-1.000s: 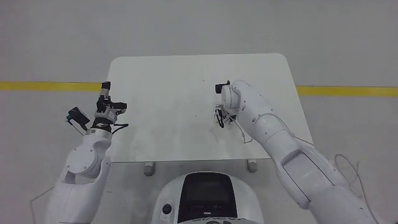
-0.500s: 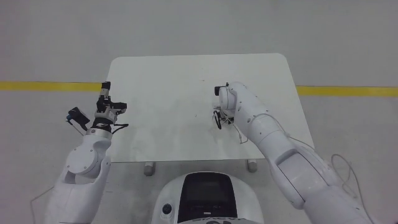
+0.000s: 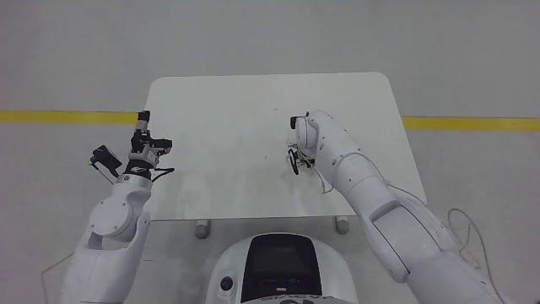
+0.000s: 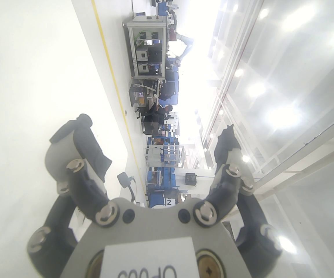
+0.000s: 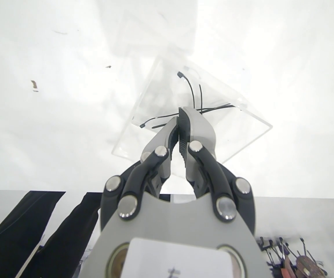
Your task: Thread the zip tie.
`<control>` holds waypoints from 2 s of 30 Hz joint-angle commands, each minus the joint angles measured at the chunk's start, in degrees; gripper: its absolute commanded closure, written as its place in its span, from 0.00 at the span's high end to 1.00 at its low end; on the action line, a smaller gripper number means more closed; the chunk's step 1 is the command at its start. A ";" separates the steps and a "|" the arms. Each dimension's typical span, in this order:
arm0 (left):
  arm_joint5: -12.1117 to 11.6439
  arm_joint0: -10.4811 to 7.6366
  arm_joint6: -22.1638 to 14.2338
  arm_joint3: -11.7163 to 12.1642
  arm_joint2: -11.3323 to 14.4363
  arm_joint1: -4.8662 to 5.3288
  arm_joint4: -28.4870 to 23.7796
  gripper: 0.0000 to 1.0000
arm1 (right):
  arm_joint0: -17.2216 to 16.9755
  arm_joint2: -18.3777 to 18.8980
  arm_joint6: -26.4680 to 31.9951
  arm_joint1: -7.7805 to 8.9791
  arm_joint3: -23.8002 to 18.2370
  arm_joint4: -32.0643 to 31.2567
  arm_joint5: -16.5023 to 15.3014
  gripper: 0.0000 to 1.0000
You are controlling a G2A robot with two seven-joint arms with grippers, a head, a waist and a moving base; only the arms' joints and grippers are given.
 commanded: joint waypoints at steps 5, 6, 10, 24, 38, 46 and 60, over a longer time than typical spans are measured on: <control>0.00 0.00 0.00 0.00 0.00 0.00 0.00 1.00 | -1.11 2.34 1.12 0.28 -2.99 -2.43 0.00 0.00; 0.00 0.00 0.00 0.00 0.00 0.00 0.00 1.00 | -1.49 2.96 1.41 0.42 -3.84 -3.29 0.00 0.00; 0.00 0.00 0.00 0.00 0.00 0.00 0.00 1.00 | -3.12 4.95 2.78 0.77 -6.85 -7.03 0.00 0.18; 0.00 0.00 0.00 0.00 0.00 0.00 0.00 1.00 | -6.79 8.72 6.13 -0.28 -10.95 -14.23 0.00 0.14; 0.00 0.00 0.00 0.00 0.00 0.00 0.00 1.00 | -4.69 9.73 3.70 -1.76 -5.00 -13.45 0.00 0.17; 0.00 0.00 0.00 0.00 0.00 0.00 0.00 1.00 | -3.86 10.49 1.59 -2.34 -3.69 -14.19 0.00 0.18; 0.00 0.00 0.00 0.00 0.00 0.00 0.00 1.00 | -3.03 12.64 0.77 -3.56 -0.49 -16.85 0.00 0.18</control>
